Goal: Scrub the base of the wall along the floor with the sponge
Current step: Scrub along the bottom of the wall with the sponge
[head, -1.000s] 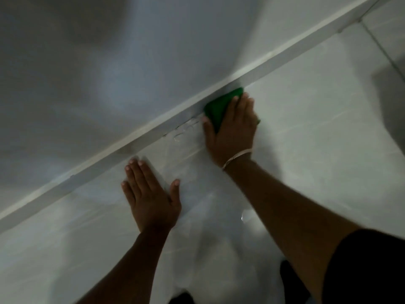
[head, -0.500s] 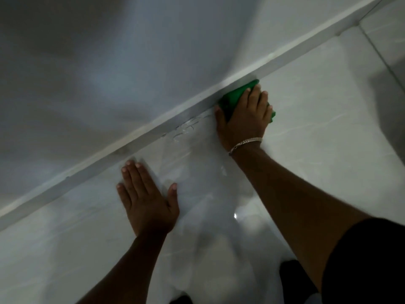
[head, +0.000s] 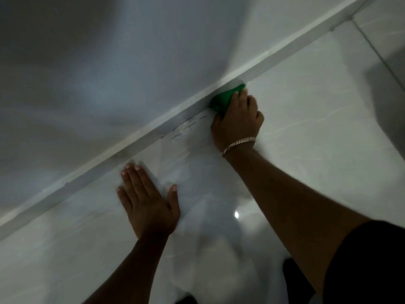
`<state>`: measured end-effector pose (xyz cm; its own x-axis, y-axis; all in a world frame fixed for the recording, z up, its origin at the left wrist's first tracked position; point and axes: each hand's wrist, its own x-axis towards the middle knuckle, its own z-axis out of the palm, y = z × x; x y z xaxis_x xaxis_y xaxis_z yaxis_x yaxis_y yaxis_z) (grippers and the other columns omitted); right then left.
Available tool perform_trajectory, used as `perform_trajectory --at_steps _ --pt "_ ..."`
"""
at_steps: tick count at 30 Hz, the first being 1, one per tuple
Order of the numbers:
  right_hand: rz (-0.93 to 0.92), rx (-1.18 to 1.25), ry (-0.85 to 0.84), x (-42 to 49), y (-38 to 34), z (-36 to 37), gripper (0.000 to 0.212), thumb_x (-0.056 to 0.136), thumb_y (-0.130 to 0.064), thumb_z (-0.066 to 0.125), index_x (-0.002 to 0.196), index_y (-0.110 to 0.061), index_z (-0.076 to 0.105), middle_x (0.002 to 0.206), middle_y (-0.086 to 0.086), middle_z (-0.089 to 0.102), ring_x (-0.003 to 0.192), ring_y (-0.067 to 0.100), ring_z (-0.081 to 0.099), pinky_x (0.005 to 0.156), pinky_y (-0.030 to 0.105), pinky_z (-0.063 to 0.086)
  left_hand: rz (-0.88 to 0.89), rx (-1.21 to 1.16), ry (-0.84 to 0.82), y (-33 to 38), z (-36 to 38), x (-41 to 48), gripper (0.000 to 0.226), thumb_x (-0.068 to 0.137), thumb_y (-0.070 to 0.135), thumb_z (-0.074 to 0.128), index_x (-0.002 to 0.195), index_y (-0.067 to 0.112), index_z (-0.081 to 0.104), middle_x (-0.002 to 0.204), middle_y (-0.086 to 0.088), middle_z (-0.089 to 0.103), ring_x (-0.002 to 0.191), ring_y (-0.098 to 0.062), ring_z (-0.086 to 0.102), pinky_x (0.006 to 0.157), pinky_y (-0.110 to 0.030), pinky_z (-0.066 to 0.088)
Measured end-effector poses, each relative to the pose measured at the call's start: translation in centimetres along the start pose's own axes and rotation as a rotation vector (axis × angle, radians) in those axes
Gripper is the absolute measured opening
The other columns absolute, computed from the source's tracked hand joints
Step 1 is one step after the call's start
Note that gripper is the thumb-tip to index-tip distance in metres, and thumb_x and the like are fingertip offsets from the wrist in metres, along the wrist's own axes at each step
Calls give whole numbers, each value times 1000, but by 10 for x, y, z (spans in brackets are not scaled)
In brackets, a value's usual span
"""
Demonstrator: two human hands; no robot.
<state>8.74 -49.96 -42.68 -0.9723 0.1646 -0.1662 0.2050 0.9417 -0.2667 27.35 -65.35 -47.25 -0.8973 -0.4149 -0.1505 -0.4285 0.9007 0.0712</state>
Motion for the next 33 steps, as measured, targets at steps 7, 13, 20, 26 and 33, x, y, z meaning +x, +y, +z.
perform_trajectory --at_steps 7,13,20,26,33 --pt "-267 77 -121 -80 -41 29 76 95 -55 38 146 1 35 155 23 32 146 38 24 117 53 20 10 17 -30 -1 0 2 94 93 66 17 157 -2 6 167 -26 9 156 -38 6 126 -55 11" --pt "-190 -78 -105 -36 11 18 64 101 -37 42 153 -6 20 163 16 16 150 36 9 120 59 11 62 14 -7 -28 1 -6 96 92 67 29 158 0 7 168 -22 9 157 -34 5 127 -51 9" --pt "-154 -2 -204 -80 -61 27 70 101 -42 37 151 3 18 160 29 11 146 51 5 118 65 7 33 21 -12 -38 1 -7 98 91 69 25 158 0 6 168 -23 8 157 -36 5 127 -51 8" --pt "-430 -122 -252 -98 -57 33 65 103 -40 39 148 5 26 155 32 24 143 52 19 117 65 15 42 2 -14 -40 0 -6 98 91 69 25 157 -2 10 167 -24 10 157 -37 7 127 -53 11" --pt "-233 -174 -158 -54 -26 20 69 100 -42 40 152 -2 20 161 22 16 148 43 9 117 67 9 64 38 -3 -41 -1 -7 93 92 68 33 158 5 15 168 -22 12 156 -41 8 122 -66 8"
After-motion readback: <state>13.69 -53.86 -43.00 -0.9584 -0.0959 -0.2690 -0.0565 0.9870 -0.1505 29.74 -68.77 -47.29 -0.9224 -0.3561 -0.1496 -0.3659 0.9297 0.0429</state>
